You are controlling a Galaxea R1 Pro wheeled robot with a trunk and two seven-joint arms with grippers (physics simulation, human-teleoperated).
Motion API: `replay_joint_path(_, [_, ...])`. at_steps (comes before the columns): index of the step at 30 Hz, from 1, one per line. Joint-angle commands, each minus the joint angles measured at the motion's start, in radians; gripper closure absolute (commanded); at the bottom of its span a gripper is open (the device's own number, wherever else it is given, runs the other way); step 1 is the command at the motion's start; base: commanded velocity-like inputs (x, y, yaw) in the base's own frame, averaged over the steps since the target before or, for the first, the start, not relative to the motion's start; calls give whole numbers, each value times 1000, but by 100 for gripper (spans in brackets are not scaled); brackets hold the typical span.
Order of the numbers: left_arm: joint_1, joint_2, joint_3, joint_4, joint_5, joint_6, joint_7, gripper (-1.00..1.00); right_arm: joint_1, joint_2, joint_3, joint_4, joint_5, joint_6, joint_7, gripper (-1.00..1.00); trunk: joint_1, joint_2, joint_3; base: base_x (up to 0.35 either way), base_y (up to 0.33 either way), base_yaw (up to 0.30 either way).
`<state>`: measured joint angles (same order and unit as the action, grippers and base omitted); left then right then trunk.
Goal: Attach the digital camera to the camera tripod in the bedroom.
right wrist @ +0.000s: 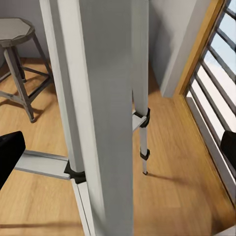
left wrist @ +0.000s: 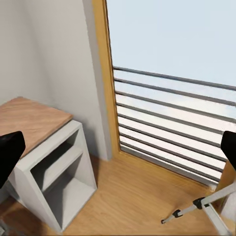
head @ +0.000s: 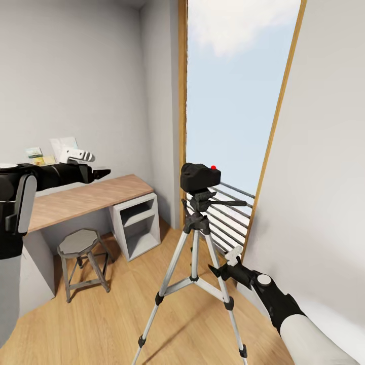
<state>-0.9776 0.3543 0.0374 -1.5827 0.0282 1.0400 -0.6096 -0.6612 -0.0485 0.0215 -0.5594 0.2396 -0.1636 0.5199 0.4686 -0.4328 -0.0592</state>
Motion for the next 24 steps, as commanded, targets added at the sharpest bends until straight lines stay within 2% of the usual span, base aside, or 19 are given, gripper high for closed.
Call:
replay_joint_path(1, [6, 1, 4, -1, 3, 7, -2, -100, -1, -1, 2, 0, 9, -7, -1, -100, 1, -2, -2, 0, 0, 0])
replay_joint_path(7, [54, 7, 24, -2, 14, 7, -4, -100, -1, -1, 0, -6, 8, -7, 2, -100, 1, -2, -2, 0, 0, 0])
replay_joint_path(9, [88, 11, 41, -2, 50, 7, -12, -100, -1, -3, -1, -8, 6, -7, 5, -100, 1, -2, -2, 0, 0, 0])
replay_joint_path(11, [129, 16, 65, 1, 109, 7, -15, -100, -1, -5, -1, -13, 5, -6, 8, -100, 1, -2, -2, 0, 0, 0])
replay_joint_path(12, [129, 16, 65, 1, 109, 7, -15, -100, -1, -5, -1, -13, 5, -6, 8, -100, 1, -2, -2, 0, 0, 0])
replay_joint_path(15, [192, 20, 107, 7, 185, 7, -1, -100, 1, -8, -2, -27, 2, -5, 11, -100, 1, -2, -2, 0, 0, 0])
replay_joint_path(16, [192, 20, 107, 7, 185, 7, -1, -100, 1, -8, -2, -27, 2, -5, 11, -100, 1, -2, -2, 0, 0, 0])
replay_joint_path(18, [233, 21, 132, 9, 215, 7, 25, -100, 11, -9, -3, -41, 0, -5, 15, -100, 1, -2, -2, 0, 0, 0])
replay_joint_path(19, [233, 21, 132, 9, 215, 7, 25, -100, 11, -9, -3, -41, 0, -5, 15, -100, 1, -2, -2, 0, 0, 0])
replay_joint_path(24, [327, 21, 166, 11, 253, 7, 102, -100, 54, -11, -5, -128, -2, 4, 31, -100, 1, -2, -2, 0, 0, 0])
